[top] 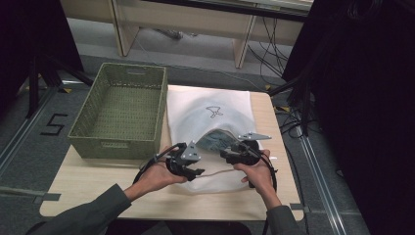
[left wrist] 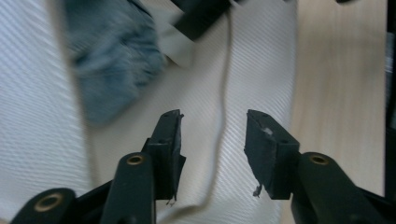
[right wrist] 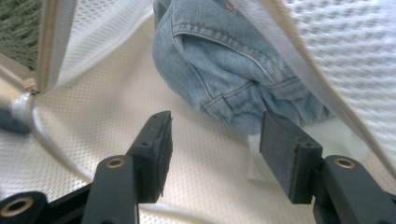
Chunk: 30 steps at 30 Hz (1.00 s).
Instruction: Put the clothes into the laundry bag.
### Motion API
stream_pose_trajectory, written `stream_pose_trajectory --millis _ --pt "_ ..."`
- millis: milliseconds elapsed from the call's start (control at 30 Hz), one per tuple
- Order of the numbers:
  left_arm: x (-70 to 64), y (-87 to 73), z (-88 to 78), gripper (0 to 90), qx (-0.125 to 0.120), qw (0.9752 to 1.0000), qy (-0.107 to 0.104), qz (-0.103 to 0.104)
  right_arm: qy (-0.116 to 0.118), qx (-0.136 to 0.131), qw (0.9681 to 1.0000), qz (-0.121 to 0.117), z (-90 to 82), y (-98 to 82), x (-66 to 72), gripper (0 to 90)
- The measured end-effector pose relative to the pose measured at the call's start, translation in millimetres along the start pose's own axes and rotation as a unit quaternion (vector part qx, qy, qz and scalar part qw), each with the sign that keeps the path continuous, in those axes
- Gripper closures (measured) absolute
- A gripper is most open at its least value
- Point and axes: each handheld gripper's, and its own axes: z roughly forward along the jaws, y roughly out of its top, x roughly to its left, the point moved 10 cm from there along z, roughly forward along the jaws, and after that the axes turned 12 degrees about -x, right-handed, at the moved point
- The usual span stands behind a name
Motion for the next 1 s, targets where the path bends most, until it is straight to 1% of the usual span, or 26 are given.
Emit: stream_pose_trajectory --millis 67,100,133,200,233,267,300,333,367,400,433,467,500,533,567,600,633,667,700,733,767,833,867,900,967,1000 --pt "8.1 10.4 -4.5 50.7 -0.011 0.9998 0.017 0.000 -0.005 -0.001 1.0000 0.005 -7.3 -0.5 -0.7 44.8" --pt "11.8 14.7 -5.7 49.3 -0.017 0.9996 0.023 0.000 -0.003 -0.003 0.9999 0.011 -10.1 -1.0 0.2 44.8" --pt "16.6 18.5 -6.8 47.5 -0.020 0.9993 0.030 0.004 -0.004 -0.006 0.9999 0.008 -13.0 -1.2 -0.7 44.7" --pt "22.7 23.1 -7.3 44.5 -0.022 0.9988 0.044 -0.004 -0.002 -0.005 1.0000 0.006 -18.3 -3.2 -1.8 44.5" --pt "28.1 26.3 -7.9 43.7 -0.024 0.9984 0.051 -0.004 -0.007 -0.001 0.9999 0.007 -20.7 -4.1 -2.8 44.4" --pt "33.7 29.1 -8.7 43.1 -0.024 0.9981 0.057 0.003 -0.005 -0.005 0.9998 0.017 -22.0 -5.0 -1.7 44.3" --pt "36.9 30.6 -8.9 42.7 -0.025 0.9976 0.064 -0.004 -0.011 0.001 0.9999 0.007 -25.1 -6.3 -4.7 44.3" --pt "42.3 33.5 -8.9 42.2 -0.027 0.9970 0.072 -0.008 -0.012 0.001 0.9999 0.007 -26.5 -6.6 -5.3 44.3" --pt "48.2 36.7 -8.4 41.8 -0.031 0.9965 0.078 -0.008 -0.004 -0.003 0.9999 0.013 -26.0 -7.3 -4.2 44.3" --pt "52.4 38.5 -6.9 41.5 -0.030 0.9960 0.084 -0.013 -0.004 -0.004 0.9999 0.013 -26.4 -7.9 -4.8 44.3" --pt "55.9 40.1 -4.3 41.0 -0.025 0.9959 0.085 -0.018 -0.003 0.000 0.9998 0.019 -27.3 -9.1 -4.2 44.3" --pt "56.9 40.8 -1.4 40.5 -0.022 0.9961 0.082 -0.022 -0.016 0.002 0.9998 0.009 -29.0 -9.3 -7.5 44.3" --pt "57.4 41.3 1.1 40.6 -0.018 0.9965 0.079 -0.023 -0.013 0.002 0.9999 0.008 -28.9 -9.7 -7.5 44.3" --pt "58.3 42.2 5.9 40.5 -0.015 0.9967 0.077 -0.019 -0.009 -0.003 0.9999 0.009 -27.8 -9.7 -7.0 44.3" --pt "58.6 42.4 9.7 40.6 -0.011 0.9967 0.078 -0.022 -0.012 0.004 0.9999 0.011 -28.9 -11.5 -7.2 44.3" --pt "59.8 43.1 13.1 40.8 -0.008 0.9969 0.077 -0.016 -0.010 0.002 0.9999 0.013 -28.1 -11.7 -7.3 44.3" --pt "59.9 43.4 16.0 41.6 -0.008 0.9966 0.079 -0.020 -0.012 0.003 0.9998 0.013 -27.9 -11.6 -8.1 44.3" --pt "60.2 43.9 18.5 42.9 -0.008 0.9966 0.080 -0.017 -0.011 0.002 0.9998 0.015 -27.7 -11.2 -7.6 44.3" --pt "60.2 44.4 20.6 44.3 -0.009 0.9968 0.078 -0.016 -0.011 0.000 0.9999 0.011 -27.4 -10.9 -8.0 44.3" --pt "59.7 44.4 22.0 45.1 -0.010 0.9968 0.078 -0.018 -0.015 0.005 0.9998 0.010 -29.1 -11.7 -7.9 44.4" --pt "59.1 44.0 23.1 45.1 -0.009 0.9969 0.076 -0.019 -0.012 0.003 0.9999 0.010 -29.0 -11.5 -7.3 44.4" --pt "56.6 41.9 22.7 44.0 -0.002 0.9972 0.073 -0.015 -0.009 -0.008 0.9998 0.012 -28.9 -7.1 -6.0 44.4" --pt "54.6 41.3 21.8 44.1 -0.001 0.9973 0.071 -0.015 -0.017 -0.016 0.9997 0.004 -29.9 -2.8 -6.8 44.4" --pt "54.0 41.3 20.6 45.1 0.000 0.9976 0.068 -0.007 -0.021 -0.019 0.9996 -0.005 -31.3 0.8 -6.7 44.4" --pt "53.5 41.8 19.0 46.2 -0.001 0.9977 0.067 -0.006 -0.035 -0.030 0.9987 -0.024 -32.9 8.6 -7.2 44.4" --pt "53.7 42.0 18.8 47.2 -0.001 0.9977 0.067 -0.007 -0.040 -0.037 0.9977 -0.040 -32.4 14.5 -7.9 44.4"
